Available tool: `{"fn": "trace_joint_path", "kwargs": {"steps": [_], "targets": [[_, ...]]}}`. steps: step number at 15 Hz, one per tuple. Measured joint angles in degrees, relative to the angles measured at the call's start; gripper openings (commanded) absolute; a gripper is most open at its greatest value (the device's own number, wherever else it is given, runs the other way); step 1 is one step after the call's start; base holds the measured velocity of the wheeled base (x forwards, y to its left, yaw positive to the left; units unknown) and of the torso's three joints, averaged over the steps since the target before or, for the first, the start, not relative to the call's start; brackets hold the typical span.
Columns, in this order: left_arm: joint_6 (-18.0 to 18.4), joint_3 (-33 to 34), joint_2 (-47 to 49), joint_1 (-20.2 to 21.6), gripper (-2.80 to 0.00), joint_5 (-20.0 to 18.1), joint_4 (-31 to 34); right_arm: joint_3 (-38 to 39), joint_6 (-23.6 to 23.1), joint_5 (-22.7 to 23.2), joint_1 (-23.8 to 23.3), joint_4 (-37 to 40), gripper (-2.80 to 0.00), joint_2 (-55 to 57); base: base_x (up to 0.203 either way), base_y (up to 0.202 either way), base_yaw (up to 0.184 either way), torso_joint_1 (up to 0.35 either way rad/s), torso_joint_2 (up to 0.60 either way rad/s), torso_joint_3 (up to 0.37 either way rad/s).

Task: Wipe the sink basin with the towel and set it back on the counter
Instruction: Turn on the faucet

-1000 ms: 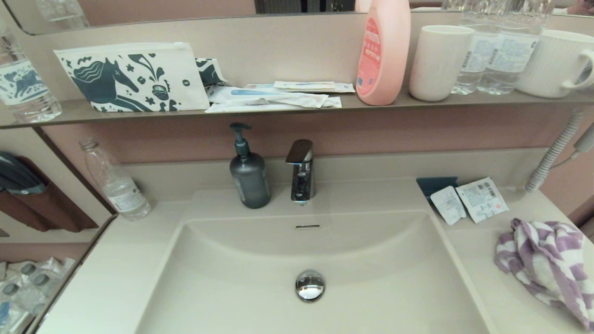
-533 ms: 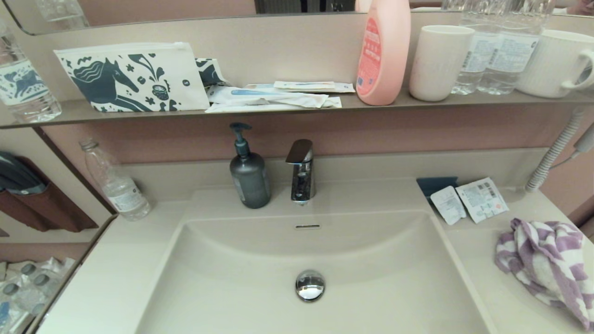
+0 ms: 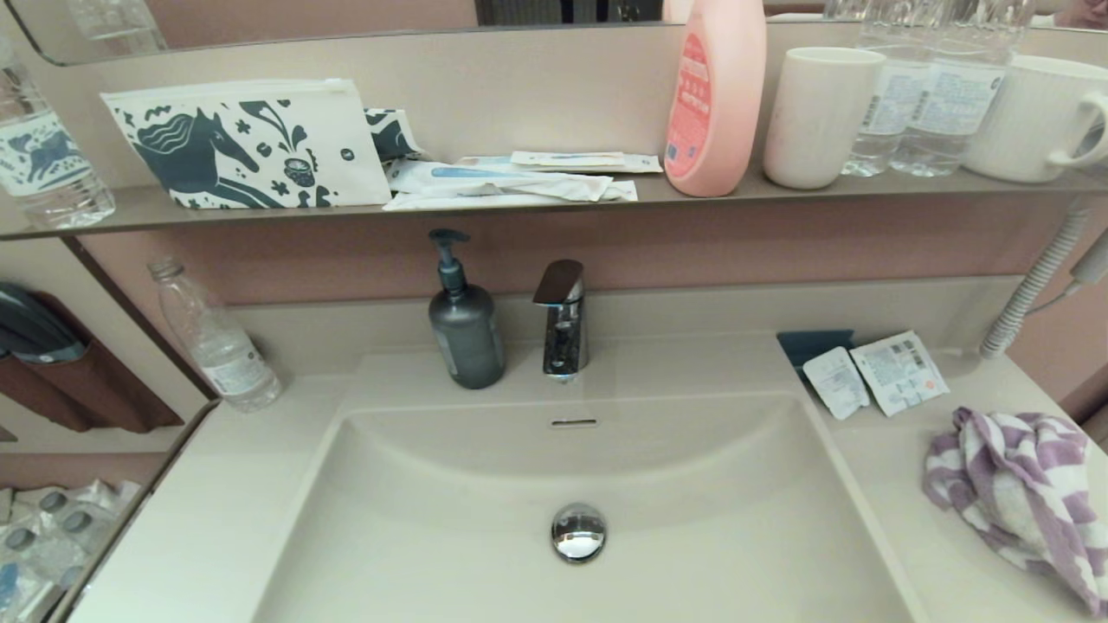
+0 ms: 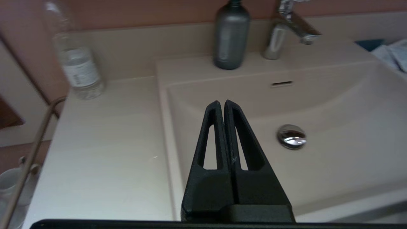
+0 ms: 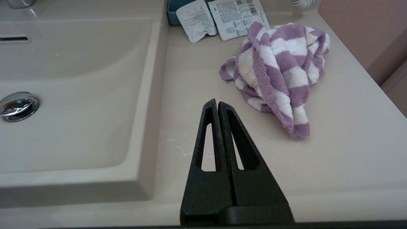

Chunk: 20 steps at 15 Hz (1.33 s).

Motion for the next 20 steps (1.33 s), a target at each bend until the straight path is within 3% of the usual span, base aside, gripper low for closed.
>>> {"fn": "trace_joint_path", "kwargs": {"steps": [5, 10, 12, 13, 16, 17, 20], "targets": [[-1.1, -5.2, 16.0, -0.1, -2.8, -12.4, -2.3, 0.0, 0.0, 0.0, 0.0, 0.0, -2.8, 0.0, 0.0, 0.0, 0.0, 0.0, 0.0, 0.0], [-1.3, -9.5, 34.9, -3.0, -2.8, -15.8, -12.2, 0.0, 0.0, 0.0, 0.0, 0.0, -2.8, 0.0, 0.0, 0.0, 0.0, 0.0, 0.0, 0.0], [-3.1, -10.7, 42.9, -5.5, -2.8, -15.0, -18.3, 0.0, 0.0, 0.0, 0.0, 0.0, -2.8, 0.0, 0.0, 0.0, 0.0, 0.0, 0.0, 0.0], [-5.7, -11.4, 46.7, -7.8, -2.8, -13.9, -21.9, 0.0, 0.0, 0.0, 0.0, 0.0, -2.8, 0.0, 0.0, 0.0, 0.0, 0.0, 0.0, 0.0], [-16.3, -13.3, 54.7, -17.1, -2.8, -6.0, -30.4, 0.0, 0.0, 0.0, 0.0, 0.0, -2.8, 0.0, 0.0, 0.0, 0.0, 0.0, 0.0, 0.0], [-18.0, -13.6, 57.0, -19.2, -2.8, -3.5, -33.3, 0.0, 0.0, 0.0, 0.0, 0.0, -2.8, 0.0, 0.0, 0.0, 0.0, 0.0, 0.0, 0.0], [-18.5, -15.0, 63.7, -22.4, -2.8, -1.9, -38.8, 0.0, 0.0, 0.0, 0.0, 0.0, -2.8, 0.0, 0.0, 0.0, 0.0, 0.0, 0.0, 0.0]]}}
